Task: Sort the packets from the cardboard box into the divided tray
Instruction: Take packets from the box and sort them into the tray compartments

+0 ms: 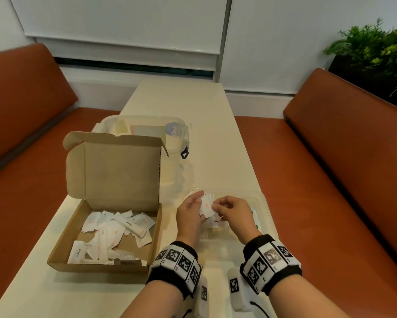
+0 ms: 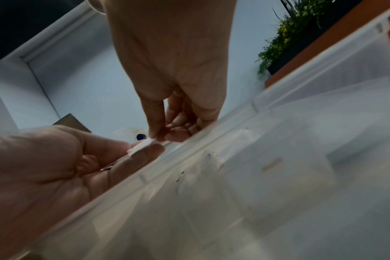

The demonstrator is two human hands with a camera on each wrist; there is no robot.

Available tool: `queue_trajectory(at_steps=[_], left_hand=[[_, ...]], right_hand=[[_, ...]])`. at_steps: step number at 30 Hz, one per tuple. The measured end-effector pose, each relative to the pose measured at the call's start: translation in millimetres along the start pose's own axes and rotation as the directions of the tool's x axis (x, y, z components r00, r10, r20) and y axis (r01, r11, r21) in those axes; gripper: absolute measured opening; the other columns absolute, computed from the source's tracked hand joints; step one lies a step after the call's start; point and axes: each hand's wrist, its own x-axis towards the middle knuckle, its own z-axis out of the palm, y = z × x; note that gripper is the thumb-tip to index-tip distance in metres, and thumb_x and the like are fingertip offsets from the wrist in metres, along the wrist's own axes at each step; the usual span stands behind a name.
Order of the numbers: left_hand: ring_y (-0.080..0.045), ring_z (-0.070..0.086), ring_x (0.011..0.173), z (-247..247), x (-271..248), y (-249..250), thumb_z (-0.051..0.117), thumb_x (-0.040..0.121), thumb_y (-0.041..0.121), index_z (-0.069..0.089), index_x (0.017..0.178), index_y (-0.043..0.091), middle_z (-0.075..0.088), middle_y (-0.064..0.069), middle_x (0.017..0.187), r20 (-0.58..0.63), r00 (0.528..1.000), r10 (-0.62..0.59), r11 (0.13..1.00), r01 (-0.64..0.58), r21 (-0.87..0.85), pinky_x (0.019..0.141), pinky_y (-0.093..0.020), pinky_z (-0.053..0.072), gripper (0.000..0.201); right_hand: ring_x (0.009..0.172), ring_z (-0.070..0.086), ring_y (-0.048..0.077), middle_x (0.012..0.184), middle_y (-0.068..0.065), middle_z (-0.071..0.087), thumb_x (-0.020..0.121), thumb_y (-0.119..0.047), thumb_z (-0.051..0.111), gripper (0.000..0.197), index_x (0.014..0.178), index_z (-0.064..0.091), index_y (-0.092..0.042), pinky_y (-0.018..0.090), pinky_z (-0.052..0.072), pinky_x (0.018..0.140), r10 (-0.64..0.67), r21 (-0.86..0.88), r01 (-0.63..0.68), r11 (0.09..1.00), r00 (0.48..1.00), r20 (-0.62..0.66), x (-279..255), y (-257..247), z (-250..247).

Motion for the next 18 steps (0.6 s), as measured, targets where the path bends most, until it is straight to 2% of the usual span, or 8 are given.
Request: queue_trajectory(at_steps=[4, 6, 8, 10, 12, 14, 16, 18], left_hand=[[-0.021, 0.062, 0.099, -0.4, -0.9, 0.9, 0.039, 0.097, -0.004, 0.069, 0.098, 0.022, 0.059, -0.006, 0.113, 0.042, 0.999, 0.010, 0.998, -0.012, 0.054, 0.059, -0.018, 0.054, 0.039], [-0.015, 0.062, 0.097, -0.4, -0.8, 0.8, 0.039, 0.097, -0.002, 0.068, 0.097, 0.026, 0.057, -0.004, 0.114, 0.051, 0.998, 0.022, 0.995, -0.027, 0.095, 0.059, -0.016, 0.054, 0.041], [-0.019, 0.061, 0.103, -0.9, 0.5, 0.0, 0.039, 0.097, -0.002, 0.068, 0.098, 0.027, 0.056, -0.005, 0.119, 0.052, 0.998, 0.035, 0.992, -0.041, 0.115, 0.061, -0.016, 0.054, 0.041], [-0.022, 0.058, 0.111, -0.5, 1.1, 0.0, 0.037, 0.097, -0.003, 0.066, 0.102, 0.024, 0.051, -0.002, 0.123, 0.036, 0.998, 0.054, 0.990, -0.059, 0.127, 0.063, -0.016, 0.055, 0.040], [-0.021, 0.053, 0.117, 0.6, 1.0, -0.1, 0.036, 0.097, -0.004, 0.064, 0.104, 0.020, 0.046, 0.002, 0.124, 0.016, 0.998, 0.065, 0.991, -0.067, 0.113, 0.066, -0.016, 0.056, 0.038], [-0.016, 0.049, 0.116, 1.7, 0.2, 0.6, 0.036, 0.098, -0.005, 0.063, 0.105, 0.018, 0.044, 0.003, 0.124, 0.010, 0.998, 0.062, 0.994, -0.062, 0.090, 0.067, -0.016, 0.057, 0.036], [-0.015, 0.047, 0.116, 2.5, -0.9, 2.2, 0.036, 0.098, -0.004, 0.063, 0.107, 0.018, 0.043, 0.004, 0.124, 0.007, 0.998, 0.056, 0.996, -0.057, 0.073, 0.067, -0.017, 0.057, 0.036], [-0.016, 0.048, 0.117, 3.5, -2.1, 3.4, 0.036, 0.098, -0.005, 0.063, 0.108, 0.017, 0.043, 0.004, 0.124, 0.001, 0.999, 0.047, 0.997, -0.047, 0.054, 0.067, -0.017, 0.057, 0.036]], right_hand=[[0.059, 0.056, 0.010, 0.070, 0.001, 0.064, 0.088, -0.006, 0.063, 0.005, 0.088, 0.068, -0.006, 0.016, 0.049, 0.054, -0.001, 0.004, 0.001, 1.000, 1.000, -0.006, 4.6, -2.2, -2.9], [0.060, 0.059, 0.013, 0.069, 0.003, 0.063, 0.085, -0.008, 0.067, 0.004, 0.088, 0.067, -0.004, 0.024, 0.054, 0.060, 0.016, 0.033, -0.017, 0.999, 0.999, 0.030, 4.5, -4.5, -2.3], [0.061, 0.059, 0.016, 0.069, 0.007, 0.062, 0.082, -0.005, 0.070, 0.010, 0.090, 0.065, -0.001, 0.029, 0.055, 0.064, 0.020, 0.047, -0.023, 0.999, 0.998, 0.062, 4.9, -5.3, -1.7], [0.058, 0.057, 0.013, 0.068, 0.006, 0.063, 0.082, -0.004, 0.070, 0.007, 0.088, 0.067, -0.001, 0.020, 0.052, 0.059, -0.004, 0.013, 0.003, 1.000, 0.999, 0.047, 6.5, -6.1, -4.6], [0.057, 0.055, 0.008, 0.066, 0.001, 0.064, 0.083, -0.009, 0.070, 0.003, 0.083, 0.070, -0.006, 0.013, 0.046, 0.054, -0.037, -0.076, 0.037, 0.996, 0.999, -0.003, 9.5, -6.7, -13.5], [0.055, 0.051, 0.003, 0.066, -0.001, 0.064, 0.083, -0.016, 0.071, 0.007, 0.078, 0.071, -0.011, 0.012, 0.042, 0.053, -0.064, -0.217, 0.055, 0.975, 0.997, -0.034, 13.5, -5.2, -28.8], [0.047, 0.046, -0.003, 0.063, -0.005, 0.063, 0.083, -0.019, 0.071, 0.010, 0.075, 0.071, -0.014, 0.008, 0.037, 0.050, -0.067, -0.374, 0.046, 0.926, 0.997, -0.043, 17.1, -2.3, -45.8], [0.048, 0.047, -0.004, 0.066, -0.009, 0.063, 0.084, -0.022, 0.070, 0.010, 0.076, 0.071, -0.017, 0.009, 0.038, 0.051, -0.039, -0.525, 0.018, 0.851, 0.999, -0.030, 19.3, 2.0, -58.5]])
